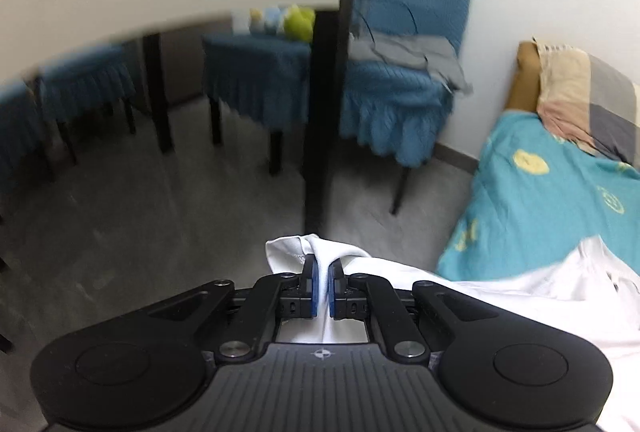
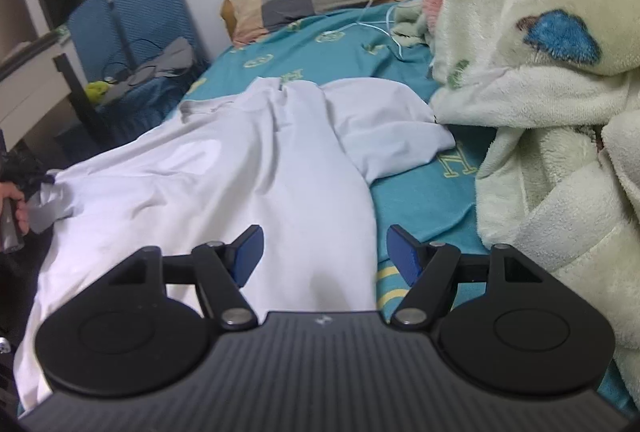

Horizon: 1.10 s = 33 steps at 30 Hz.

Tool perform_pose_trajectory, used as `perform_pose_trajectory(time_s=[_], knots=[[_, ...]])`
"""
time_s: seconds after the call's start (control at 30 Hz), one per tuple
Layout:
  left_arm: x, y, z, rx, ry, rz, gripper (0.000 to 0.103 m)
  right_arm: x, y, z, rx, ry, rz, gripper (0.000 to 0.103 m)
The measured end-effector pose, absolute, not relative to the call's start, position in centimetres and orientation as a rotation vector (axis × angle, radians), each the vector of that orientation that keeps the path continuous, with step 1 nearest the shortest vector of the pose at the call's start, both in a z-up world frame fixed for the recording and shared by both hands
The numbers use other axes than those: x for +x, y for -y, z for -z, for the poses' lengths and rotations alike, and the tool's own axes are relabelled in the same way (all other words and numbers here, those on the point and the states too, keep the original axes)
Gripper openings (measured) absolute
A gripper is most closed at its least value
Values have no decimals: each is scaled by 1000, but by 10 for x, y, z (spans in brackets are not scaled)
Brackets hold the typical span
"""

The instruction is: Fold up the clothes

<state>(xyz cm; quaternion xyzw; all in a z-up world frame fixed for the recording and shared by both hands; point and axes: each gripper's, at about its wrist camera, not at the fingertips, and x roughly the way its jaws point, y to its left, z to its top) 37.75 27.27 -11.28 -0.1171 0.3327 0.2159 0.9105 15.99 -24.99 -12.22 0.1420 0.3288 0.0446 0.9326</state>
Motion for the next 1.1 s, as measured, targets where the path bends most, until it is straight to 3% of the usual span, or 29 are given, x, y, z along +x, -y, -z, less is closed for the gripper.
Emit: perform_pose_trajectory(time_s=[0.03,0.23,0.63,0.73,1.03,1.07,1.1], knots=[[377,-274,118,-259,-697,-427,9,162,250,124,289,-676,-85,70],[316,-291,125,-380,-797,-307,47,167,251,129,283,-684,-59,70],[120,-267,97,-580,-1330,70,55,135,253,103,302,-629,-81,70],[103,-244,97,-598,-1422,68,64,127,254,97,307,-615,-86,70],[98,-202,106,-435,-1551,46,61,109,262,91,348,-607,-62,70],[97,-199,103,-409,-1557,59,55,109,262,92,352,-607,-61,70],[97,-195,100,-384,-1563,73,41,109,262,93,354,-607,-62,70]])
